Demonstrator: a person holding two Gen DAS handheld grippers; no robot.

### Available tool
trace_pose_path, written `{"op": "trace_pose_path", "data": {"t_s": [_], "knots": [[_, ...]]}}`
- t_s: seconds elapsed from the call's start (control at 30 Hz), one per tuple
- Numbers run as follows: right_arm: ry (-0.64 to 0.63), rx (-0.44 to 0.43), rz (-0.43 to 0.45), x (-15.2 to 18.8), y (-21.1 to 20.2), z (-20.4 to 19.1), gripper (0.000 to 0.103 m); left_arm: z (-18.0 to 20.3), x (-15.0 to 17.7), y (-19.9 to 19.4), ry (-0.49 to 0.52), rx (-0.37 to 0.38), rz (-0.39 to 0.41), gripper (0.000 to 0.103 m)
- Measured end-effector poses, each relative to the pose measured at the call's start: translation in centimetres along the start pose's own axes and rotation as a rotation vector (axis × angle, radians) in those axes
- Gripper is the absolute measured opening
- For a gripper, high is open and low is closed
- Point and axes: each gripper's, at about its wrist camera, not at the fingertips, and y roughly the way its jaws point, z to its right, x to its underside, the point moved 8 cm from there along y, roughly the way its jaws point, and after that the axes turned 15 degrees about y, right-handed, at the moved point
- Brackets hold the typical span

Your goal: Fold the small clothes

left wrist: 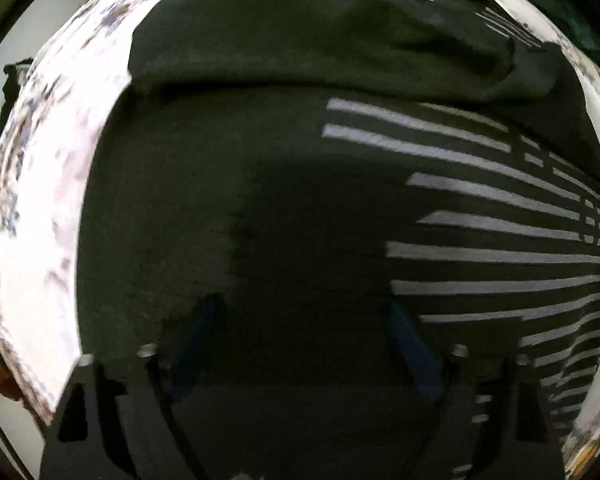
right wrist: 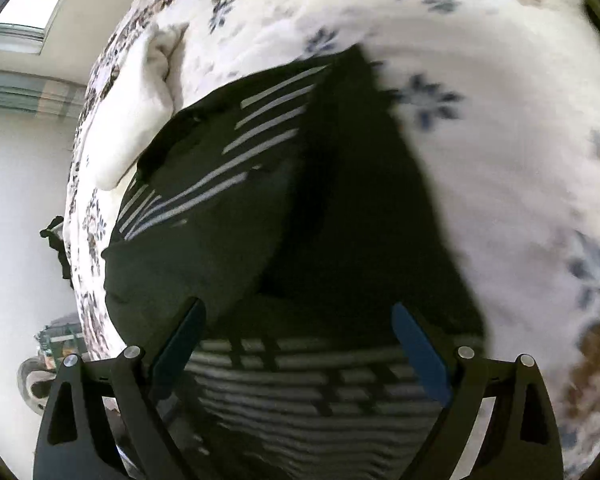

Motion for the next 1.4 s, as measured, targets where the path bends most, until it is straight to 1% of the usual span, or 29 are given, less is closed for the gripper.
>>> {"op": "trace_pose_path", "data": {"t_s": [0.03,0.07,0.13,0.2,0.23,0.27,0.3,0.33,0.4,0.47,0.53,0.63,0.7,0.8,0.87,0.9,0.93,0.97,1.03,1.07,1.1,1.13,1.17,1.2,1.23,1.27,1.3,1.33,1.4], "knots": [[0.016,0.003,-0.003,-1.0,1.2,-0.7,0.096,0.0,0.0,0.2,-0.009,0.009,0.004,0.096],[0.029,-0.003,0.003,-2.0,2.1,-1.2,0.096,0.0,-0.1,0.4,-0.018,0.024,0.002,0.103],[0.051,-0.01,0.003,-3.7,3.7,-1.9,0.096,0.1,-0.3,1.0,-0.025,0.023,-0.017,0.103],[0.095,0.013,-0.016,-5.2,5.8,-2.5,0.094,0.1,-0.4,1.5,-0.033,0.014,-0.035,0.103],[0.112,0.021,-0.031,-5.6,6.9,-2.6,0.071,0.0,-0.4,1.5,-0.047,0.013,-0.038,0.103],[0.112,0.03,-0.038,-5.6,7.5,-2.9,0.026,0.0,-0.4,1.5,-0.058,0.01,-0.04,0.103],[0.098,0.06,-0.037,-5.6,7.9,-3.1,0.01,-0.1,-0.4,1.5,-0.064,0.006,-0.038,0.103],[0.076,0.075,-0.006,-5.5,7.5,-3.4,0.009,-0.2,-0.6,1.4,-0.065,0.006,-0.037,0.103],[0.044,0.043,0.078,-5.6,5.6,-4.3,0.009,-0.3,-0.5,1.4,-0.066,0.016,-0.041,0.103],[0.032,-0.015,0.163,-5.7,2.0,-4.7,0.008,-0.5,-0.5,1.4,-0.067,0.03,-0.051,0.103],[0.052,-0.05,0.223,-5.9,-1.0,-3.8,0.008,-0.8,-0.6,1.2,-0.069,0.047,-0.065,0.103],[0.045,-0.002,0.298,-6.5,-3.8,-1.0,0.008,-1.5,-0.8,0.5,-0.107,0.068,-0.072,0.103],[0.044,0.04,0.26,-6.4,-3.0,1.3,0.008,-2.4,-1.3,-0.6,-0.146,0.081,-0.057,0.103],[0.065,0.077,0.128,-5.5,0.0,4.1,0.01,-4.8,-2.2,-3.2,-0.221,0.076,0.0,0.103],[0.05,0.153,0.091,-4.9,0.7,5.4,0.014,-6.6,-3.0,-4.6,-0.283,0.088,0.043,0.103],[0.044,0.169,0.099,-4.7,0.6,5.4,0.014,-7.8,-3.6,-5.1,-0.322,0.094,0.064,0.103],[0.039,0.188,0.122,-4.5,-0.1,5.3,0.022,-9.1,-4.3,-5.6,-0.369,0.115,0.088,0.103],[0.046,0.203,0.153,-4.3,-1.0,5.2,0.036,-10.1,-5.1,-5.7,-0.405,0.145,0.106,0.103],[0.076,0.198,0.231,-3.8,-3.4,4.4,0.049,-11.8,-6.2,-5.1,-0.497,0.233,0.135,0.103],[0.088,0.18,0.283,-3.5,-4.9,3.3,0.051,-12.2,-6.7,-4.7,-0.534,0.278,0.152,0.102],[0.082,0.161,0.304,-3.4,-5.7,2.3,0.051,-13.3,-7.4,-4.0,-0.58,0.311,0.169,0.102],[0.066,0.143,0.315,-3.2,-6.1,1.0,0.051,-13.1,-7.9,-3.4,-0.6,0.325,0.179,0.102],[0.025,0.118,0.318,-3.1,-5.9,-1.6,0.053,-13.9,-8.6,-2.8,-0.634,0.352,0.201,0.1],[-0.014,0.093,0.296,-3.0,-5.0,-3.9,0.055,-14.4,-9.3,-2.5,-0.654,0.359,0.217,0.094],[-0.079,0.049,0.237,-2.8,-3.3,-7.1,0.055,-14.6,-11.2,-1.9,-0.666,0.366,0.223,0.094],[-0.116,0.025,0.2,-2.7,-2.0,-9.1,0.055,-14.7,-11.6,-1.7,-0.672,0.369,0.221,0.09],[-0.183,-0.01,0.13,-2.5,0.4,-12.5,0.055,-14.9,-11.9,-1.0,-0.682,0.366,0.219,0.077],[-0.256,-0.045,0.044,-2.1,3.3,-16.1,0.055,-15.0,-12.0,-0.5,-0.693,0.365,0.219,0.072],[-0.365,-0.053,-0.053,-1.2,7.9,-21.1,0.055,-15.1,-11.3,-0.5,-0.696,0.364,0.233,0.047]]}}
